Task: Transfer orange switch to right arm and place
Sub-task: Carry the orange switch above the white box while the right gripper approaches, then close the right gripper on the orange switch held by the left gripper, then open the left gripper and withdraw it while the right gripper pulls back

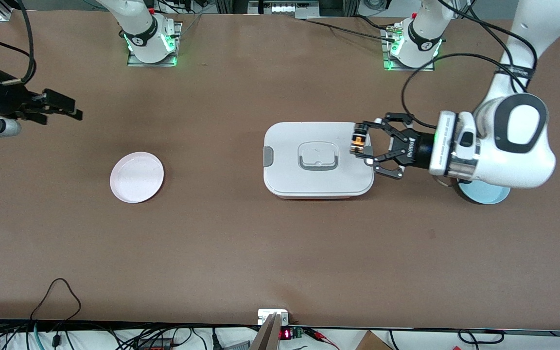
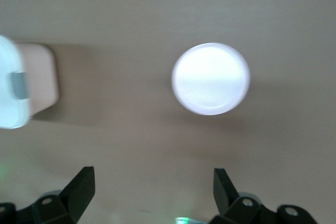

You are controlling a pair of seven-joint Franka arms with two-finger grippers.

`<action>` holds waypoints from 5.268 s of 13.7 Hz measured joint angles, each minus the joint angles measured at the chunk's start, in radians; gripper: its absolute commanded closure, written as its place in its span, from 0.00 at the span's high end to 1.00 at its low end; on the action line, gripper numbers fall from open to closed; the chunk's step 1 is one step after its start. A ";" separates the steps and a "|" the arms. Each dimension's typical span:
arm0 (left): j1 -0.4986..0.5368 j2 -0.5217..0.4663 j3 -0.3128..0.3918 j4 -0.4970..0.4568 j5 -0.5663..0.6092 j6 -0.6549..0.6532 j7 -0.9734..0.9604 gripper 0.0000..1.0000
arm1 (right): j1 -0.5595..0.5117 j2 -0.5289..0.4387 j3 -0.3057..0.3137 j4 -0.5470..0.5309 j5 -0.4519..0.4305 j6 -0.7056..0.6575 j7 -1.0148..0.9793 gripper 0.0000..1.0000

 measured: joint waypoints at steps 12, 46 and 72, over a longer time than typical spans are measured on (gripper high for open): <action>-0.007 -0.057 -0.388 -0.096 -0.336 0.613 -0.028 0.00 | 0.027 0.135 0.004 -0.123 0.937 0.030 -0.001 1.00; -0.008 -0.056 -0.390 -0.102 -0.347 0.625 -0.028 0.01 | 0.377 0.368 0.028 -0.110 1.635 0.189 -0.020 0.98; 0.016 -0.048 -0.380 -0.107 -0.411 0.655 0.025 1.00 | 0.396 0.375 0.015 -0.104 1.638 0.192 -0.131 0.00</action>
